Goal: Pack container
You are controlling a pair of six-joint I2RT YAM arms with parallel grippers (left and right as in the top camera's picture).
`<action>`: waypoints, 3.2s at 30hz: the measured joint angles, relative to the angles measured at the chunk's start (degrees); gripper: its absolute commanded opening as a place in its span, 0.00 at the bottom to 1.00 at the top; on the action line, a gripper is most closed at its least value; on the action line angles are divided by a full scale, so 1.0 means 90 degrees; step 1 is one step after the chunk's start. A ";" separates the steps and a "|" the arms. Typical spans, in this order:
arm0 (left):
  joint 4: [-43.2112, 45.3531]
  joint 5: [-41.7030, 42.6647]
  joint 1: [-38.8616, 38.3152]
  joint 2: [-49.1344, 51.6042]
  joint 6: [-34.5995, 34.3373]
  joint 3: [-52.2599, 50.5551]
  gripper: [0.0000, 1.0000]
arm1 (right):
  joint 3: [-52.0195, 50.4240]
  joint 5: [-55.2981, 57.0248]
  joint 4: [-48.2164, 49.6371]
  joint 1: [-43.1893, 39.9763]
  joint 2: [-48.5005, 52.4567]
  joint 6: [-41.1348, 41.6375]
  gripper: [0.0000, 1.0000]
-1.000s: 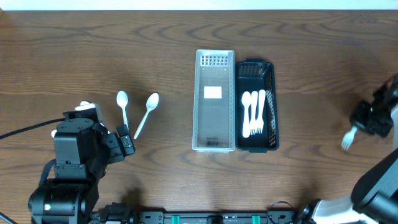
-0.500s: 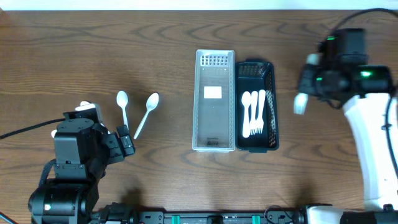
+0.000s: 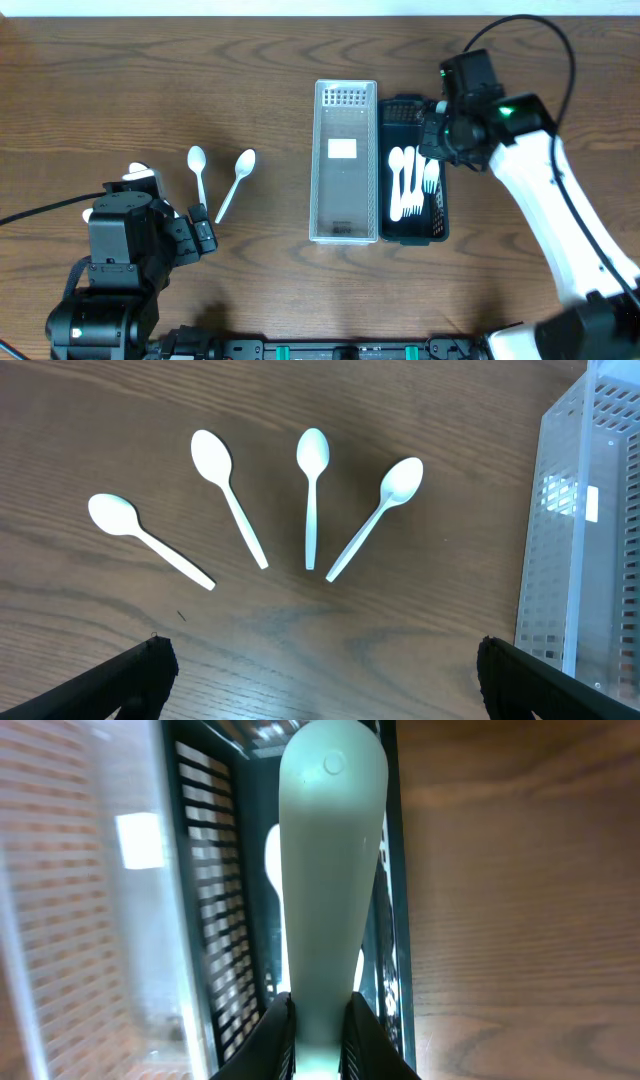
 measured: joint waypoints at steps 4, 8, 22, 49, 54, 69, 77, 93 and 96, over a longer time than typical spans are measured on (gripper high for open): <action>0.0000 0.0000 0.0000 0.0000 0.0000 0.0000 0.98 | 0.0002 0.0002 -0.0017 0.0036 0.0702 0.0017 0.04; 0.0000 0.0000 0.0000 0.0000 0.0000 0.0000 0.98 | 0.0000 -0.0010 -0.0015 0.0189 0.1304 -0.0078 0.07; 0.0000 0.0000 0.0000 0.0000 0.0000 0.0000 0.98 | 0.0005 -0.0005 0.0391 0.0381 0.1695 -0.0316 0.42; 0.0134 0.0440 -0.0029 0.4988 0.1253 0.2161 0.98 | 0.2691 0.0313 -0.0646 -0.2511 0.1489 -0.1387 0.99; 0.0641 0.0476 -0.0158 0.5727 0.1778 0.2164 0.98 | 0.2018 0.0308 -0.0350 -0.2516 0.1489 -0.1387 0.99; 0.0998 0.0483 -0.0228 0.7429 0.2157 0.2164 0.98 | 0.1183 0.0308 0.0209 -0.2516 0.1489 -0.1387 0.99; 0.1134 0.0483 -0.0228 0.7968 0.2178 0.2127 0.99 | 0.1183 0.0308 0.0228 -0.2516 0.1489 -0.1387 0.99; 0.1333 0.0486 -0.0228 0.8048 0.2174 0.1914 0.41 | 0.1183 0.0308 0.0202 -0.2516 0.1489 -0.1389 0.99; 0.1336 0.0542 -0.0228 0.8048 0.2181 0.1914 0.32 | 0.1183 0.0308 0.0199 -0.2516 0.1489 -0.1389 0.99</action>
